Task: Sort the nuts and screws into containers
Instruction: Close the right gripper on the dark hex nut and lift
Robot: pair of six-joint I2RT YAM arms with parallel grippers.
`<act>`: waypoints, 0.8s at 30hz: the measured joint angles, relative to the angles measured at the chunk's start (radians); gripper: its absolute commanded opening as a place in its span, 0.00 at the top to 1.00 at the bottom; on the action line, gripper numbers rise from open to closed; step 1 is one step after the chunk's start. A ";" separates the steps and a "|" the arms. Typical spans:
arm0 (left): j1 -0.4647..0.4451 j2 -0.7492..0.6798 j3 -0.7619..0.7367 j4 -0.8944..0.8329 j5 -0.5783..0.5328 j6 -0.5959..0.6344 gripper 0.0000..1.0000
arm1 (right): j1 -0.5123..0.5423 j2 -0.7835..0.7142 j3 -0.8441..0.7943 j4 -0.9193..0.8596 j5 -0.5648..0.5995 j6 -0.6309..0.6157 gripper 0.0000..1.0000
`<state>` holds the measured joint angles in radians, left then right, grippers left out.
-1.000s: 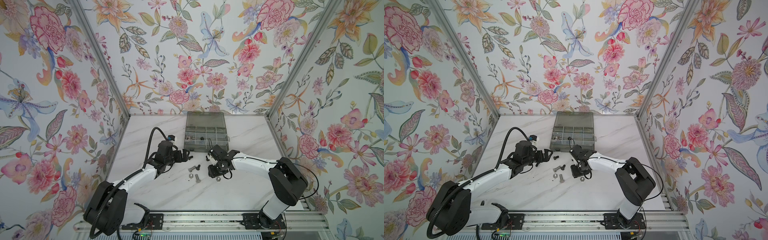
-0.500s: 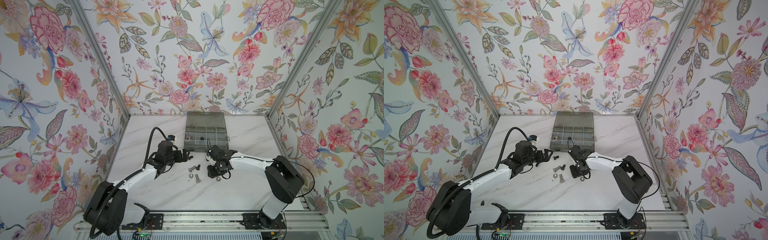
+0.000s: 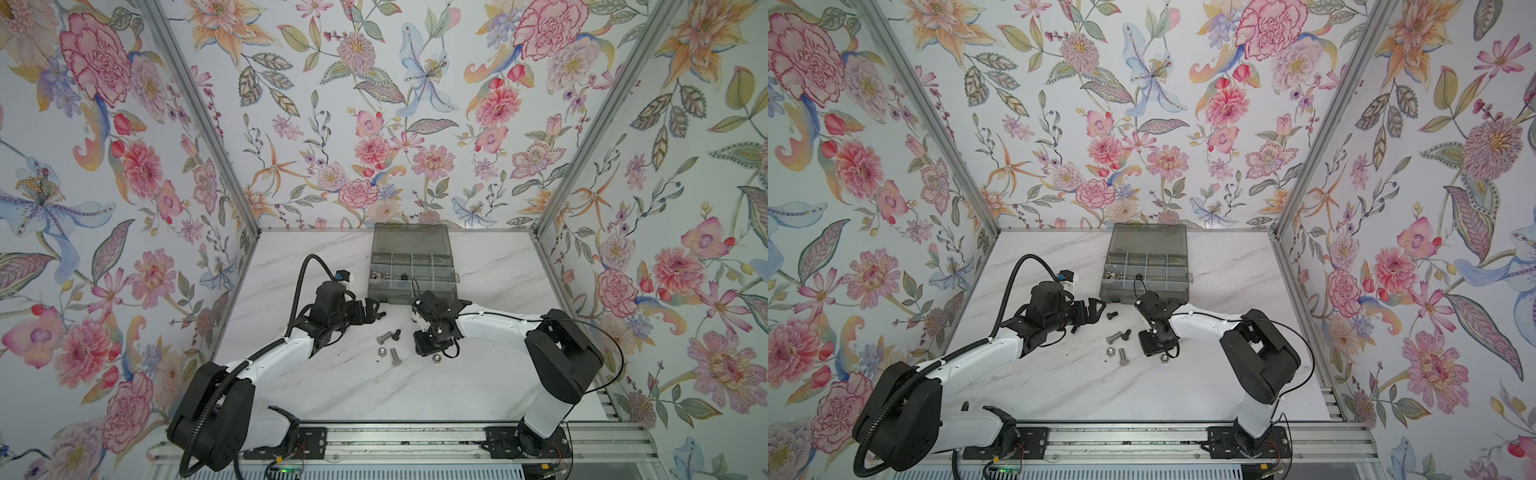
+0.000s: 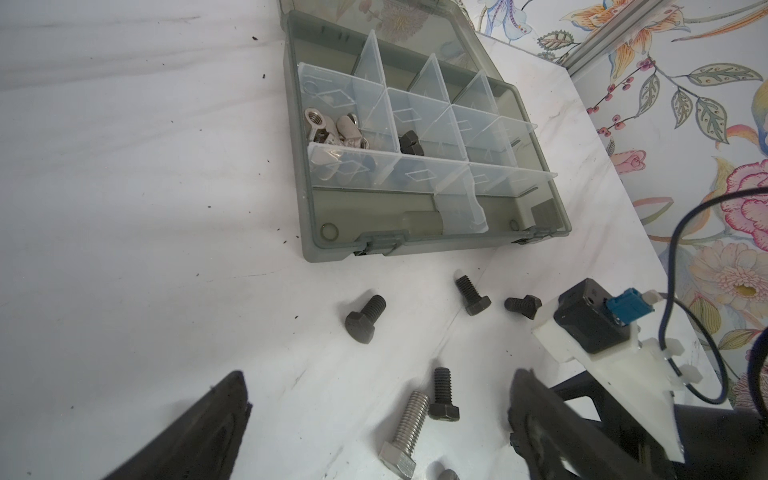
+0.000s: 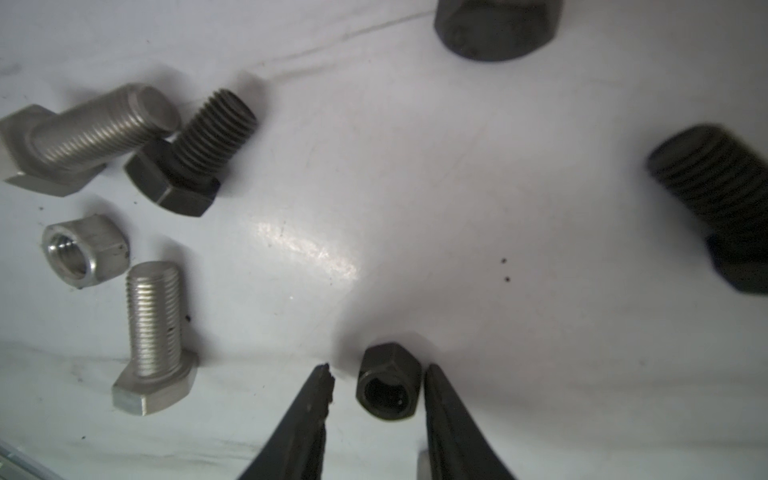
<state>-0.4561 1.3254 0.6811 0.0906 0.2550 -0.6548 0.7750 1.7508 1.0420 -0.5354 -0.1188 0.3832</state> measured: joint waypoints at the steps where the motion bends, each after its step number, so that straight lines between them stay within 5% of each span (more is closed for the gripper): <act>1: 0.000 0.000 0.000 0.000 0.000 0.000 0.01 | 0.001 0.001 0.001 0.000 0.002 0.000 0.63; 11: 0.000 0.000 0.000 0.000 0.000 0.000 0.01 | 0.003 0.010 0.016 -0.007 0.018 0.006 0.90; 24: 0.002 0.000 0.000 0.016 0.003 0.000 0.01 | -0.035 -0.045 0.095 -0.023 0.020 -0.066 0.94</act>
<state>-0.4541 1.3254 0.6811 0.1066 0.2581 -0.6548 0.7395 1.7061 1.1370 -0.5587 -0.0990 0.3176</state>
